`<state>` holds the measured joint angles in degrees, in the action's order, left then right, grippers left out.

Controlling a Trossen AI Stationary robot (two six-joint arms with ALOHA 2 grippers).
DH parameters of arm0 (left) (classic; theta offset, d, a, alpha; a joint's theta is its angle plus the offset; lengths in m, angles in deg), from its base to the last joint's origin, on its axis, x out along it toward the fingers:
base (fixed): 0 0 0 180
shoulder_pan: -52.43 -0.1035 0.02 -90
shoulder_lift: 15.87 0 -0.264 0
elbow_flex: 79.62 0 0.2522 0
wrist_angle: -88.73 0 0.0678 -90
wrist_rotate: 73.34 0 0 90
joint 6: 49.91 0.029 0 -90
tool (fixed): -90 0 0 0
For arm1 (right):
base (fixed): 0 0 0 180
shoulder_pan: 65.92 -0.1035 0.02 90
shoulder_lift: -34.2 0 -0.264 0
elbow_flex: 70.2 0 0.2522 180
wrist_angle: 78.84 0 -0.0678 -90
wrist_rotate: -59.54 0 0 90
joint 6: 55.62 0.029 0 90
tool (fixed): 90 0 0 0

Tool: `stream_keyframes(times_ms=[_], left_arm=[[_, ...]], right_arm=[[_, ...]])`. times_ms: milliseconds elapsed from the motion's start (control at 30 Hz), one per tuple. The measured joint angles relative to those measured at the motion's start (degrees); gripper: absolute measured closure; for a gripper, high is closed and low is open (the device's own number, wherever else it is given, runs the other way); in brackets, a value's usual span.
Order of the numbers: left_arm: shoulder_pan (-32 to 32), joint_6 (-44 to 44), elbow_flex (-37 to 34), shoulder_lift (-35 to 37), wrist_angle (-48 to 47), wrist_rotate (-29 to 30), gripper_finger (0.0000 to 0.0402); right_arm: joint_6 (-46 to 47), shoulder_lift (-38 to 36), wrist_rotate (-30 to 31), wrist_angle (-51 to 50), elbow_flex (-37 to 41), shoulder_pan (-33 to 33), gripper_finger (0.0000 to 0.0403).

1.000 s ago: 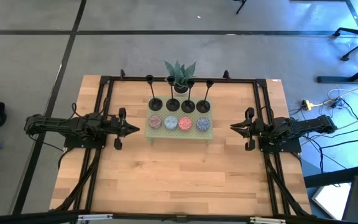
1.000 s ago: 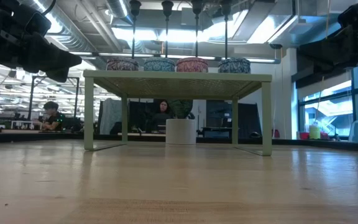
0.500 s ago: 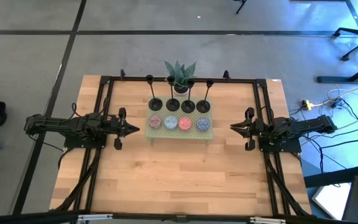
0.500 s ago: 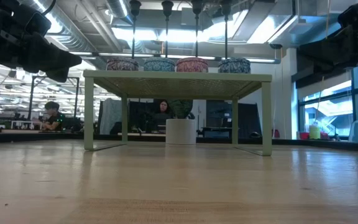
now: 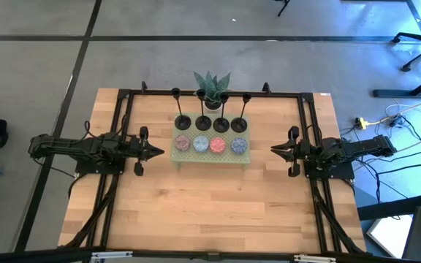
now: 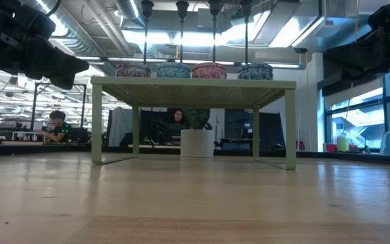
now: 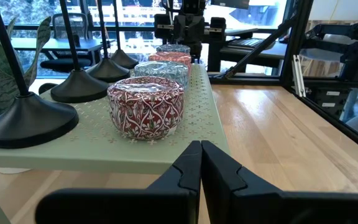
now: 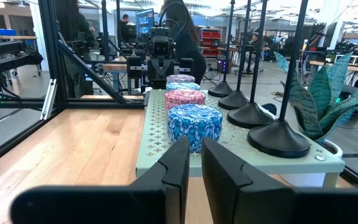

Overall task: Pick & Place candle stick holders
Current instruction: Return to Home Position

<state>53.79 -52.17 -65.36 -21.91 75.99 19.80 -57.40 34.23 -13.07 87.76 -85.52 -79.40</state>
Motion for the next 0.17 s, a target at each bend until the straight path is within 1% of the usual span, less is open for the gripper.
stream_keyframes(times_ms=[167], left_arm=[[0.0,0.0,0.0,0.0,0.0,0.0,0.0396]], right_arm=[[0.0,0.0,0.0,0.0,0.0,0.0,0.0357]])
